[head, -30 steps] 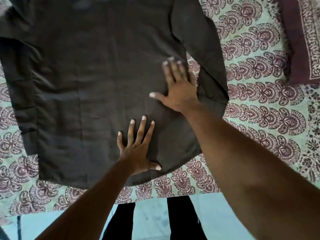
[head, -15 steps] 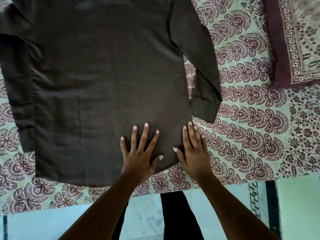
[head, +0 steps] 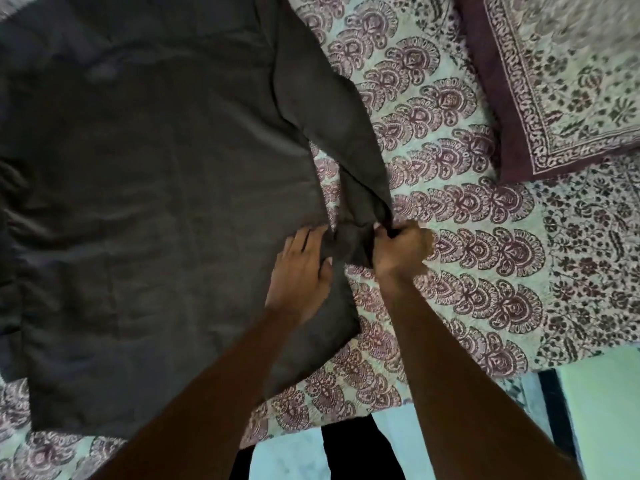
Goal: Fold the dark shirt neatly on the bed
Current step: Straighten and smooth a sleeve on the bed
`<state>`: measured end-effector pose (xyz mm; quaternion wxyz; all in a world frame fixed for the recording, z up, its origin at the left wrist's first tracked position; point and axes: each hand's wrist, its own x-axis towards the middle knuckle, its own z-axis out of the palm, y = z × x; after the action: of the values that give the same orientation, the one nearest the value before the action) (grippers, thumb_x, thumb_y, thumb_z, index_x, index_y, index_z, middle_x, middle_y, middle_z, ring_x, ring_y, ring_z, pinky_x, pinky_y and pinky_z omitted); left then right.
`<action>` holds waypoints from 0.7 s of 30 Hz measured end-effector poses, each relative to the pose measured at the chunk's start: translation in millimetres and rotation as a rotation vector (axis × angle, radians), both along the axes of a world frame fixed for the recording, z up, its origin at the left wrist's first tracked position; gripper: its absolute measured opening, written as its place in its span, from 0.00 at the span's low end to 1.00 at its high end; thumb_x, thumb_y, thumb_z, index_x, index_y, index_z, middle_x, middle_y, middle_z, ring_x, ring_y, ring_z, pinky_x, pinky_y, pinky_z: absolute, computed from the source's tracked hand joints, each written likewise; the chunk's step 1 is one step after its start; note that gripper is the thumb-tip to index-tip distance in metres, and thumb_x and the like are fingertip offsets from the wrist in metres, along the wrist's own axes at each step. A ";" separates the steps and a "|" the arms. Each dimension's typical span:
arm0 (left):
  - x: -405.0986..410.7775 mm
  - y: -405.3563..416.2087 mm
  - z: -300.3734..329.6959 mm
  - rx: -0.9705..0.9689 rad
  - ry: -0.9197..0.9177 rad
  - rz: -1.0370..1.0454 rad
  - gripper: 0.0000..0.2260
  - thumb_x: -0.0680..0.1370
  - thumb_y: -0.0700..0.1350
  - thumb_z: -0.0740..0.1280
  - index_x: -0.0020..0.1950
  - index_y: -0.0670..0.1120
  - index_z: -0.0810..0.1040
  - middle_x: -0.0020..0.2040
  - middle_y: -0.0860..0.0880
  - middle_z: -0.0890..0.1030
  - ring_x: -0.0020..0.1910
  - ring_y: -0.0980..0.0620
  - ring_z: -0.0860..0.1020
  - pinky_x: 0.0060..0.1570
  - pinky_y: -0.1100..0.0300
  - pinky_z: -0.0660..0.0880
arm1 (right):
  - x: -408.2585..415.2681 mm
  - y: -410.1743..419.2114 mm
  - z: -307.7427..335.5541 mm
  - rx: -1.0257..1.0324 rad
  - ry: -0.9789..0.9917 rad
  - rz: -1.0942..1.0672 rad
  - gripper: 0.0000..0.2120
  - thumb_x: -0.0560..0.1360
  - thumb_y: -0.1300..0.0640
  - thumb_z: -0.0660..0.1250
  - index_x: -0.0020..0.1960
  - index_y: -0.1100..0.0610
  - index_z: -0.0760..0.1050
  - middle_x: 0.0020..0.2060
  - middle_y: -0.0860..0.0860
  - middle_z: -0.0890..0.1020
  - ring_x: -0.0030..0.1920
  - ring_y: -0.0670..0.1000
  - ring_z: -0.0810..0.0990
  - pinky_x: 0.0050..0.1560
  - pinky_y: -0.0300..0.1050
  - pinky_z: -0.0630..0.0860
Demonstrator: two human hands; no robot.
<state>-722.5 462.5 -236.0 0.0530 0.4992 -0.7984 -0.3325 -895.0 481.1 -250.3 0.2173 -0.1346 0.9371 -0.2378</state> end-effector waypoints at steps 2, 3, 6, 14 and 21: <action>-26.9 -19.1 0.9 0.138 0.165 0.098 0.17 0.81 0.42 0.66 0.71 0.46 0.75 0.65 0.46 0.76 0.61 0.45 0.78 0.62 0.46 0.78 | -15.2 -10.6 -1.5 -0.136 -0.075 -0.063 0.10 0.75 0.55 0.74 0.39 0.52 0.74 0.47 0.59 0.82 0.51 0.62 0.82 0.54 0.53 0.79; -41.6 -28.1 3.1 0.197 0.221 0.190 0.12 0.82 0.42 0.67 0.66 0.46 0.79 0.60 0.47 0.79 0.56 0.48 0.81 0.58 0.48 0.79 | -21.0 -12.8 3.0 -0.215 -0.080 -0.066 0.09 0.76 0.59 0.73 0.40 0.54 0.74 0.44 0.59 0.82 0.47 0.60 0.82 0.50 0.51 0.79; -86.7 -52.8 22.6 0.553 0.384 0.550 0.07 0.79 0.49 0.72 0.51 0.47 0.84 0.46 0.50 0.86 0.44 0.54 0.84 0.50 0.54 0.80 | -40.3 -5.6 28.3 -0.478 0.152 0.104 0.04 0.78 0.66 0.66 0.46 0.61 0.72 0.39 0.55 0.78 0.40 0.53 0.76 0.43 0.44 0.74; -185.4 -90.5 56.8 1.340 0.830 0.844 0.34 0.78 0.66 0.69 0.72 0.40 0.76 0.61 0.42 0.83 0.58 0.41 0.82 0.49 0.48 0.82 | -132.1 14.6 54.7 -0.461 0.490 0.909 0.11 0.69 0.70 0.69 0.51 0.63 0.81 0.48 0.58 0.82 0.47 0.59 0.79 0.48 0.57 0.76; -223.4 -103.8 67.6 1.371 1.018 0.983 0.11 0.85 0.38 0.63 0.66 0.39 0.78 0.57 0.41 0.86 0.52 0.45 0.86 0.50 0.49 0.84 | -135.6 3.1 56.8 -0.580 0.035 0.299 0.20 0.80 0.44 0.69 0.58 0.62 0.77 0.52 0.58 0.80 0.47 0.49 0.78 0.44 0.41 0.73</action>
<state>-945.9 358.7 -168.4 0.2218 0.4953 -0.0181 -0.8397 -1030.7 484.1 -193.5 0.1860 -0.3313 0.8036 -0.4581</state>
